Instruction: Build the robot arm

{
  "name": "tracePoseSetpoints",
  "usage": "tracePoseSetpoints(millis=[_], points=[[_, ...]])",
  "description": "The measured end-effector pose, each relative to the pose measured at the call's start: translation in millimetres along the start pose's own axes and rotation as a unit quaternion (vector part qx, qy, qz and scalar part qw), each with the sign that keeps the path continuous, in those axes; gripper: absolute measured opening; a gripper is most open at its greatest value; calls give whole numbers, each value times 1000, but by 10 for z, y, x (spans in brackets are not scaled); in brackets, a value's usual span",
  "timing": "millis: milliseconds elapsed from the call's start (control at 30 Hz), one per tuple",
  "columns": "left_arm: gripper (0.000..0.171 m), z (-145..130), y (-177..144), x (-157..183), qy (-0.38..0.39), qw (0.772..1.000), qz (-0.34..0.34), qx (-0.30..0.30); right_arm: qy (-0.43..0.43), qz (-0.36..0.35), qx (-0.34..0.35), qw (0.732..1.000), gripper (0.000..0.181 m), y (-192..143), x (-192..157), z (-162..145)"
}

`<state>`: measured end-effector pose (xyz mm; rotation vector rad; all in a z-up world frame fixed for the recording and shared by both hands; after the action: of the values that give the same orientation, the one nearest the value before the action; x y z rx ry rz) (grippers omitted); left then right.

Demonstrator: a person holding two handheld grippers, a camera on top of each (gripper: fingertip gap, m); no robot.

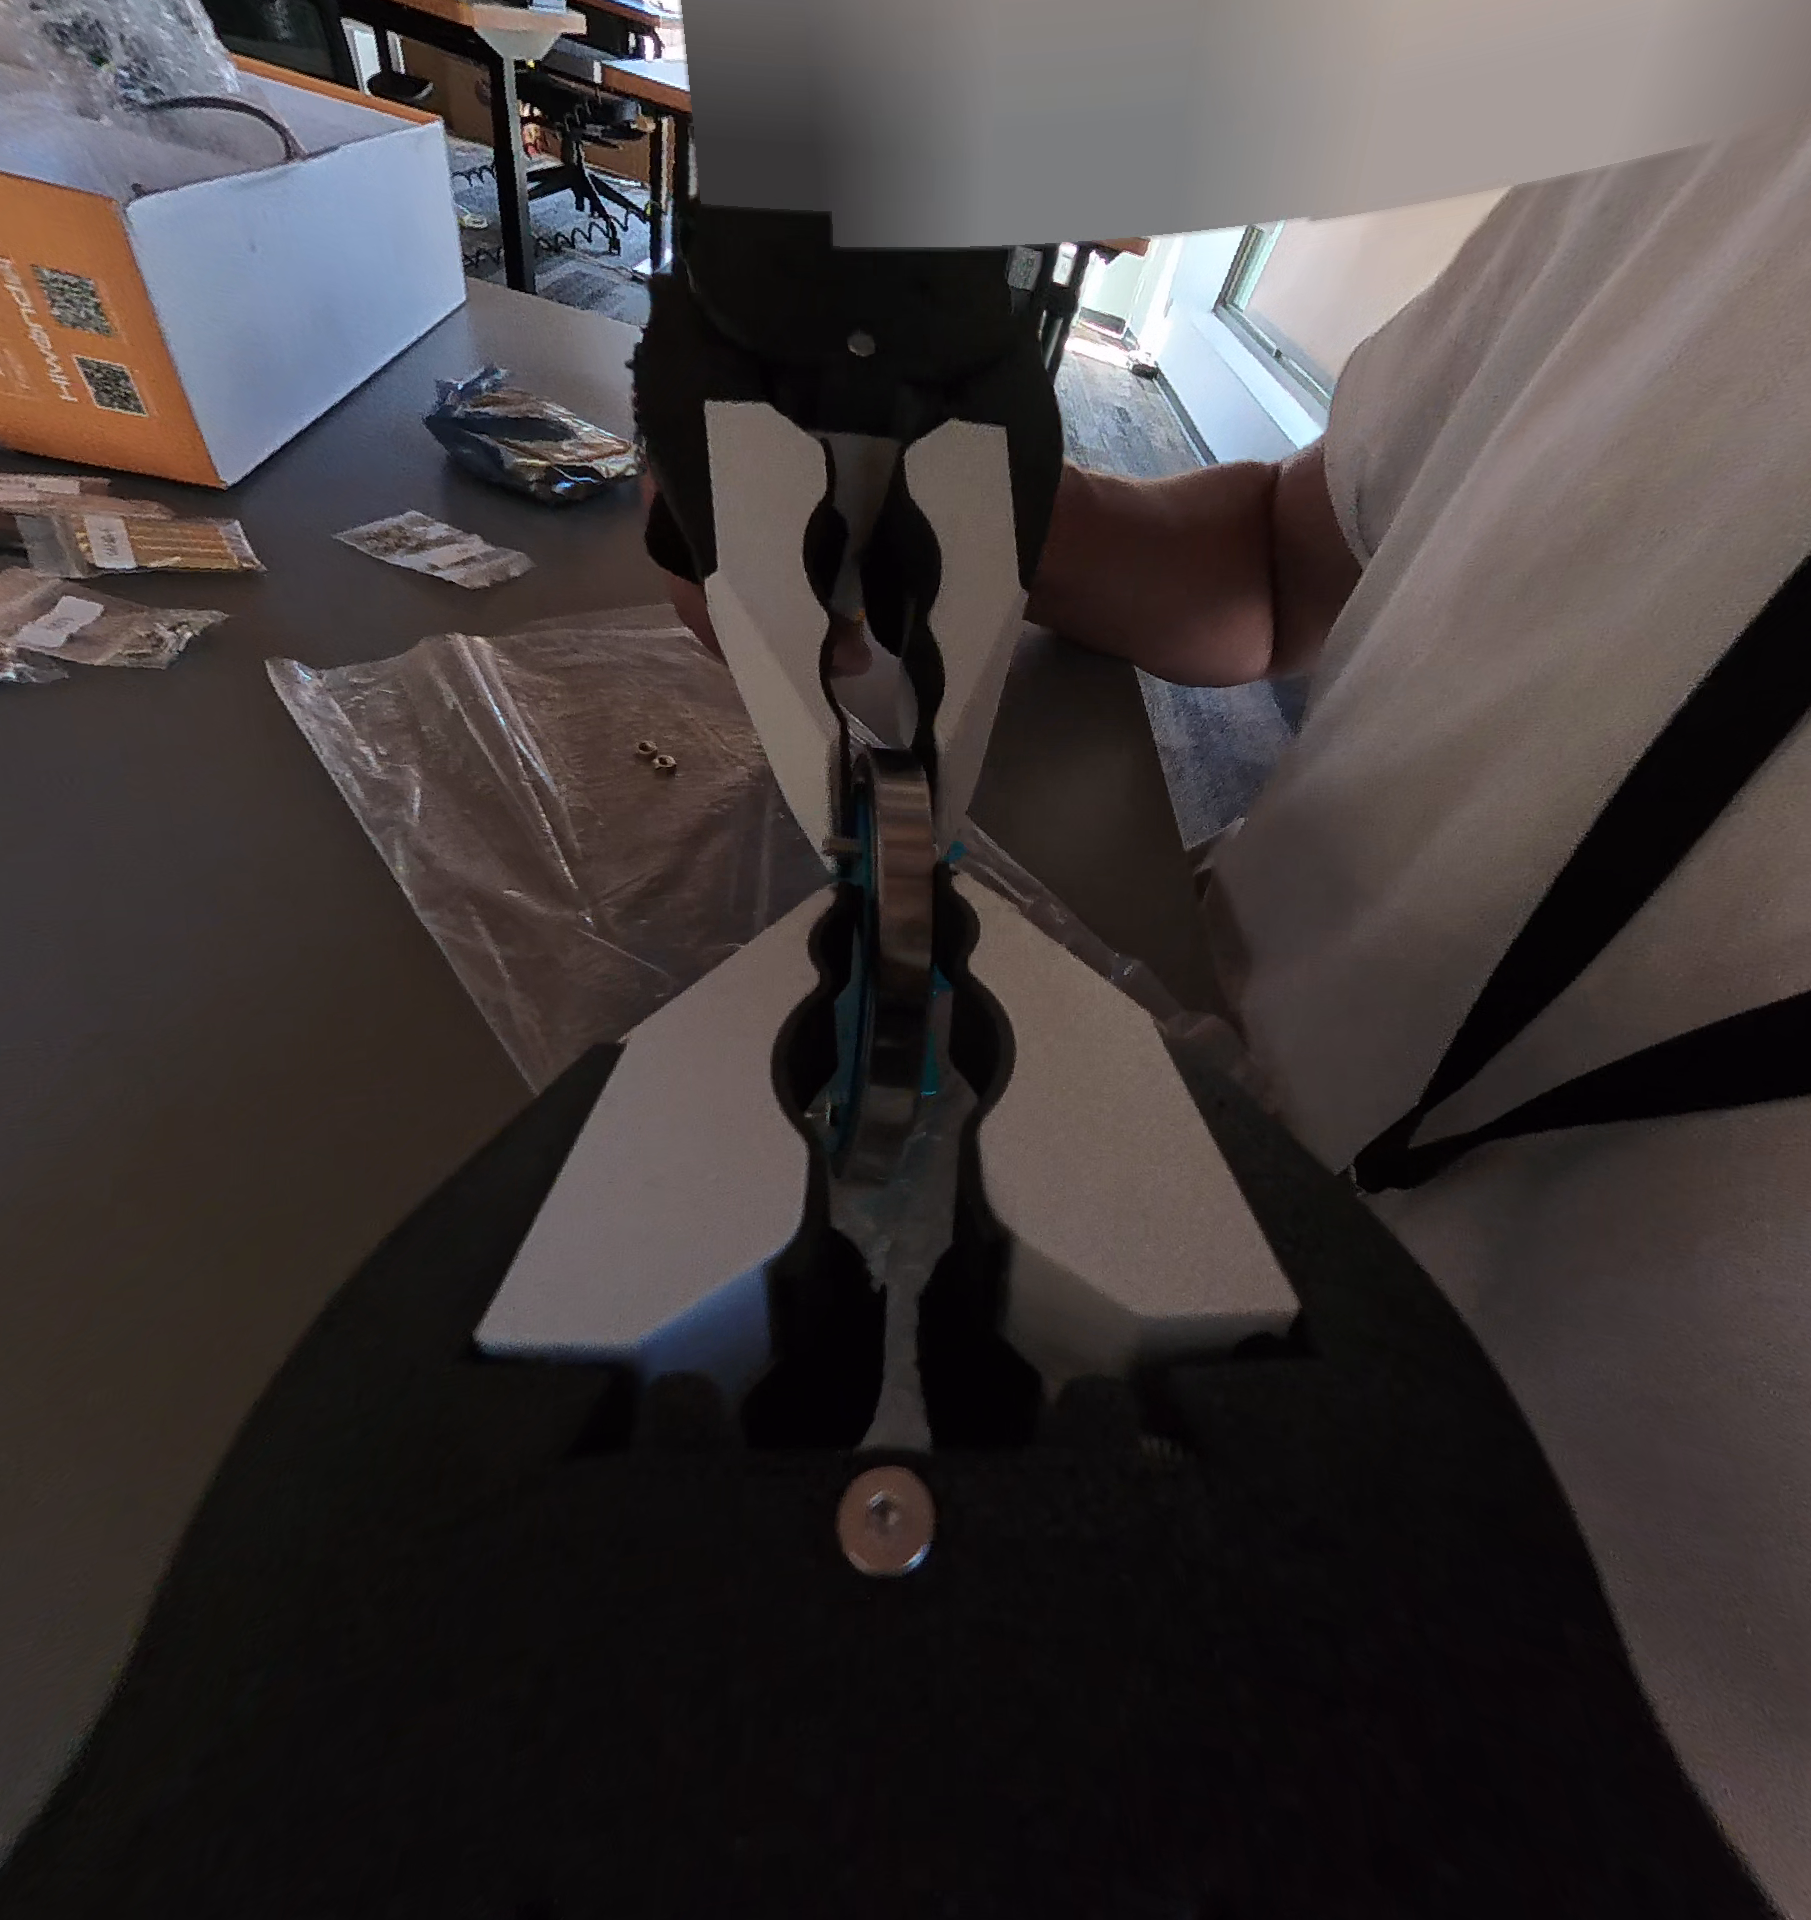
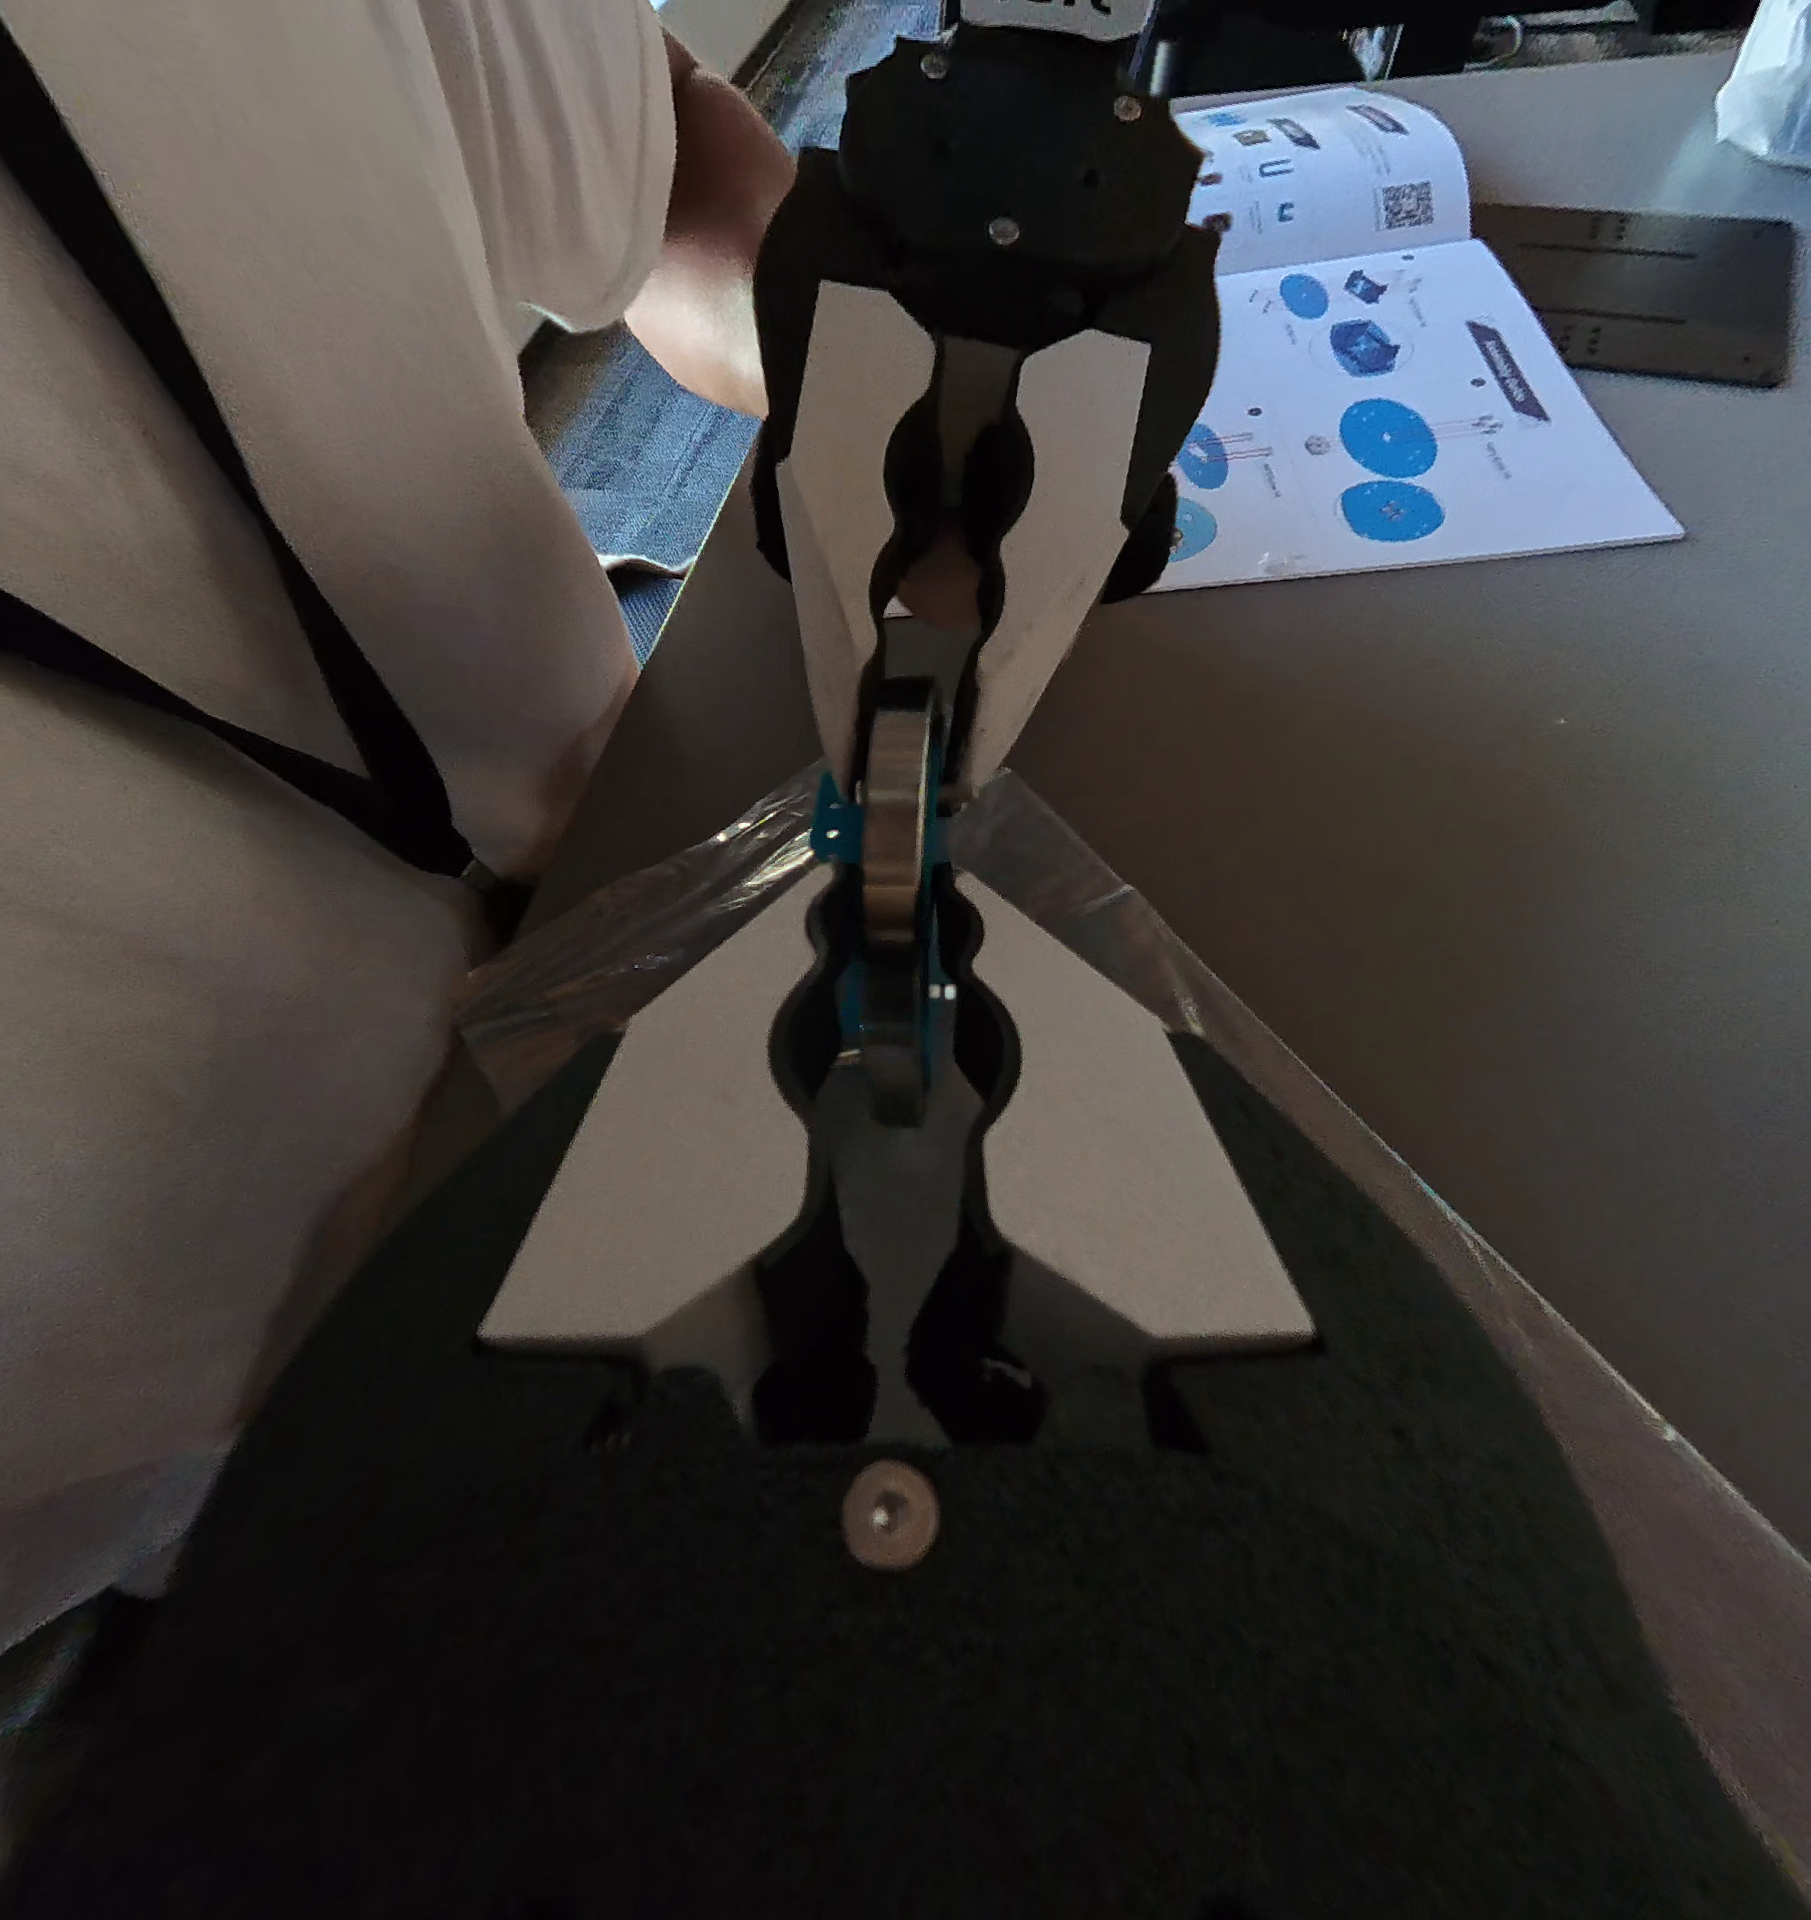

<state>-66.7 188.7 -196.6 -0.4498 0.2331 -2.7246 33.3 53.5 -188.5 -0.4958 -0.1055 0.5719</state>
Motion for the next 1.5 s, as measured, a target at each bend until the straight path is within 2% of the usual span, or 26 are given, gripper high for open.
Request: tracePoseSetpoints(millis=[167,267,400,533,633,667,700,833,933,1000,1067,1333,1500], points=[[16,6,-3,-33,-33,999,7,9,22,-19,-14,999,13,-3,37,22],[29,14,39,20,-33,999,19,4,27,-24,-17,999,12,-3,44,23],[16,11,68,43,-28,998,61,3,26,-23,-20,999,13,-2,28,30],[15,-4,75,82,-4,997,72,1,19,-27,-22,999,13,0,11,38],[14,-8,103,118,25,997,78,-4,12,2,-7,1000,15,-13,23,3],[14,-5,114,122,28,996,78,-6,6,17,-6,1000,27,-48,22,-7],[14,0,125,126,32,996,78,-10,8,14,-7,1000,30,-130,43,-4],[14,19,155,141,54,996,69,-28,-5,-73,36,997,26,-667,279,-112],[14,31,162,152,70,994,65,-42,-25,-146,-64,987,30,-822,353,-355],[13,39,167,169,85,993,63,-54,-25,-159,-142,977,29,-762,353,-522],[14,44,172,173,88,992,61,-59,-15,-156,-180,971,24,-695,349,-630],[13,20,142,160,79,994,53,-47,29,-164,-169,971,13,-637,371,-794],[13,9,124,150,74,995,49,-42,-17,-166,-183,969,17,-616,311,-745]])
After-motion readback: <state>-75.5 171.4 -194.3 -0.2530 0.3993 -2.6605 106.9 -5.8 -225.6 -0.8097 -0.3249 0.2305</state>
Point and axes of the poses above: each gripper's, where its closed fingertips meet, y out along the fingers, z out of its top, x = y × z across the jaws, the point moved 9 cm from there along -y, back along the fingers, and after that the axes turned 9 degrees about -z, right-handed, at the moved point
